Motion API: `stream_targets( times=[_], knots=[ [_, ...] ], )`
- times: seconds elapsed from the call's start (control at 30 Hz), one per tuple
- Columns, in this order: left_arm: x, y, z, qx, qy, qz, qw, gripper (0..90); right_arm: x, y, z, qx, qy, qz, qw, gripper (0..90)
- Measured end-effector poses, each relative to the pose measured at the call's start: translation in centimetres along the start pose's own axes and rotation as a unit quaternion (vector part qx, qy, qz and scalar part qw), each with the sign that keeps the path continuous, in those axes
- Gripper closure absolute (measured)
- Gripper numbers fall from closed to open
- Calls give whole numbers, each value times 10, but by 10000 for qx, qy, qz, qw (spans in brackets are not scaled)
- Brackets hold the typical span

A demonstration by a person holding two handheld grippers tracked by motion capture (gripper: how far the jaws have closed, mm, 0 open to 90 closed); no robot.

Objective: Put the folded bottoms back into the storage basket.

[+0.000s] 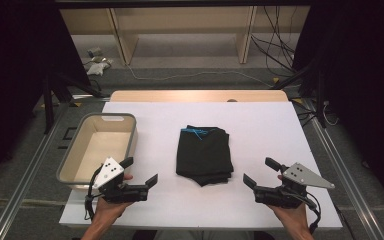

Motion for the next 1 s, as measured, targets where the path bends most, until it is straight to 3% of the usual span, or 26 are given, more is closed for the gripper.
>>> stream_targets(
  times=[0.47,0.63,0.8,0.83,0.9,1.0],
  knots=[
    [-4,-2,1,57,-25,133,9999,0,-1,2,2,-27,-26,-47,10000,97],
    [-10,2,0,330,-39,81,9994,0,0,8,4,-368,91,15,9993,97],
    [-15,4,-2,392,-176,90,9990,0,0,12,5,-379,108,-51,9992,97],
    [-18,3,-3,569,-223,88,9981,0,0,14,6,-399,102,-72,9991,97],
    [-20,2,-3,675,-264,102,9973,4,-1,16,6,-390,100,-86,9992,97],
    [-24,3,-3,671,-339,93,9971,7,-3,19,7,-410,75,-94,9991,97]
  ],
)
Point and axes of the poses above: each handheld gripper's, and its own axes: x roughly backward along the jaws, z roughly out of its top, y roughly to its right, the point moved 2 cm from there along -x, roughly forward along the jaws, and after that the axes turned 11 degrees about y, right-handed, at the moved point
